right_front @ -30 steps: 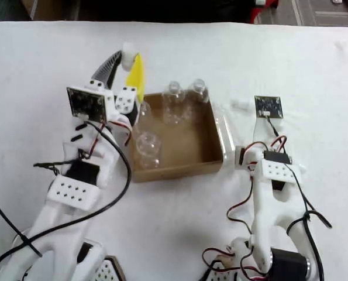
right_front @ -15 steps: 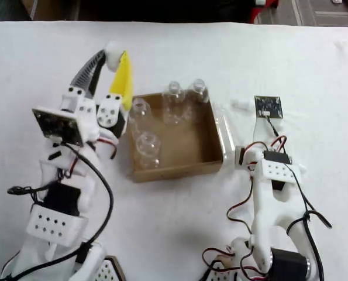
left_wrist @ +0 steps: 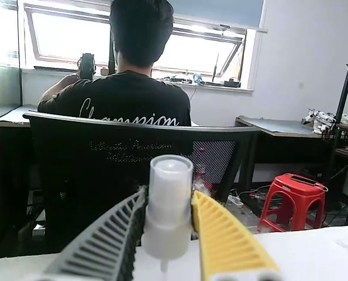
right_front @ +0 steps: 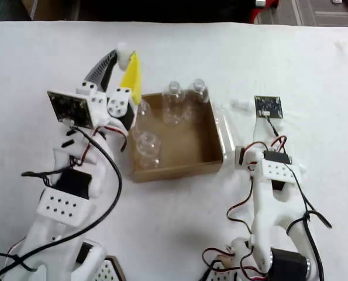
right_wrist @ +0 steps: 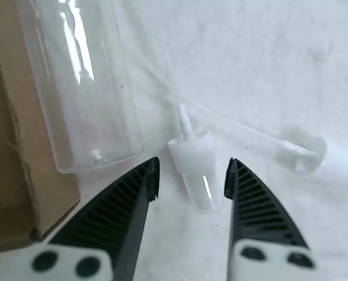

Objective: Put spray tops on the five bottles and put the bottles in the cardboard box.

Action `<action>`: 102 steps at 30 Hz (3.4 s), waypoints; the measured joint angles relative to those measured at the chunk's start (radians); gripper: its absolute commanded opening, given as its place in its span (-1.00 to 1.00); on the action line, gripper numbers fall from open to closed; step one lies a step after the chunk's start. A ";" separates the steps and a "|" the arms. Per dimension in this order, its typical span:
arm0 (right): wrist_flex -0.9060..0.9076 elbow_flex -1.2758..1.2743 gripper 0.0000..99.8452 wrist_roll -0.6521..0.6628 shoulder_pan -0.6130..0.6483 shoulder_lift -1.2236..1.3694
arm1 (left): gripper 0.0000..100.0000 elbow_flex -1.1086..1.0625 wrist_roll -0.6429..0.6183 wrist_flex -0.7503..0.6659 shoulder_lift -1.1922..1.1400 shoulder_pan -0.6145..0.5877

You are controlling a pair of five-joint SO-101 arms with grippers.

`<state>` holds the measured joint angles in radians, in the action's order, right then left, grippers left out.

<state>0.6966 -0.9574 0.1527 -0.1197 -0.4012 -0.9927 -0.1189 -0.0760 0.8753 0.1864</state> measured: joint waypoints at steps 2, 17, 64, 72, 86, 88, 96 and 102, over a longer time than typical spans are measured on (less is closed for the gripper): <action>0.000 0.000 -0.67 0.000 0.000 0.000 | -0.96 0.000 -0.003 0.000 -0.002 0.000; 0.000 0.000 -0.67 0.023 0.000 0.000 | -0.96 -0.005 -0.003 -0.002 -0.002 0.000; 0.000 0.000 -0.67 0.028 0.000 0.000 | -0.96 -0.288 0.046 -0.242 -0.018 0.048; 0.000 0.000 -0.67 0.028 0.000 0.000 | -0.96 -0.255 0.049 -0.302 -0.265 0.046; 0.000 0.000 -0.67 0.028 0.000 0.000 | -0.67 -0.282 0.104 -0.565 -0.376 0.044; 0.000 0.000 -0.67 0.028 0.000 0.000 | -0.68 -0.282 0.107 -0.540 -0.376 0.044; 0.000 0.000 -0.67 0.028 0.000 0.000 | -0.68 -0.282 0.107 -0.474 -0.373 0.028; 0.000 0.000 -0.67 0.028 0.000 0.000 | -0.68 -0.282 0.104 -0.439 -0.290 0.002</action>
<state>0.6966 -0.9574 0.1803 -0.1197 -0.4012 -1.2750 -0.0146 -0.5148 0.5854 0.1880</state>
